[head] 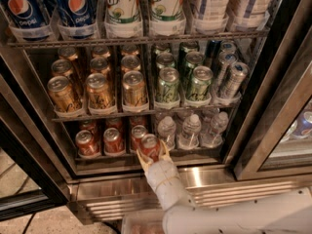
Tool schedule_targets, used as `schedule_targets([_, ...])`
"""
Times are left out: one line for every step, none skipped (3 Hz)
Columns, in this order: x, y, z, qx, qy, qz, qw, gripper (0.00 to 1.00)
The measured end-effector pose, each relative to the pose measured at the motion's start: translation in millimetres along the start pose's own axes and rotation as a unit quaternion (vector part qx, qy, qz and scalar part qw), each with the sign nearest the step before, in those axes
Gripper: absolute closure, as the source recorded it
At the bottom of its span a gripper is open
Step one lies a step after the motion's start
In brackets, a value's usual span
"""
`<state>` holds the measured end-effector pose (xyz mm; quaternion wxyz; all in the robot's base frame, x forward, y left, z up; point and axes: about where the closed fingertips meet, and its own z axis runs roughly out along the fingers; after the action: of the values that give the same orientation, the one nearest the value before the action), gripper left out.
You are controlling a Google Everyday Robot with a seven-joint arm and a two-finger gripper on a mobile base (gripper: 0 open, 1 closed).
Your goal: Pick coke can from bottom shelf of fridge
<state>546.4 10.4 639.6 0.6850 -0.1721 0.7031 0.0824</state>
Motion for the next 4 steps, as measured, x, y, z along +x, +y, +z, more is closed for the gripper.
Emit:
schedule_targets([4.1,-22.6,-33.6,-0.025,0.031,0.002,0.9992,1.00])
schedule_targets([-8.6,-40.6,-51.4,-0.062,0.040,0.006,0.9972,1.00])
schedule_targets([-2.1,-18.5,-56.0,-0.106,0.056,0.020,0.9926,1.00])
schedule_targets([-2.2,-18.5,-56.0,-0.106,0.056,0.020,0.9926,1.00])
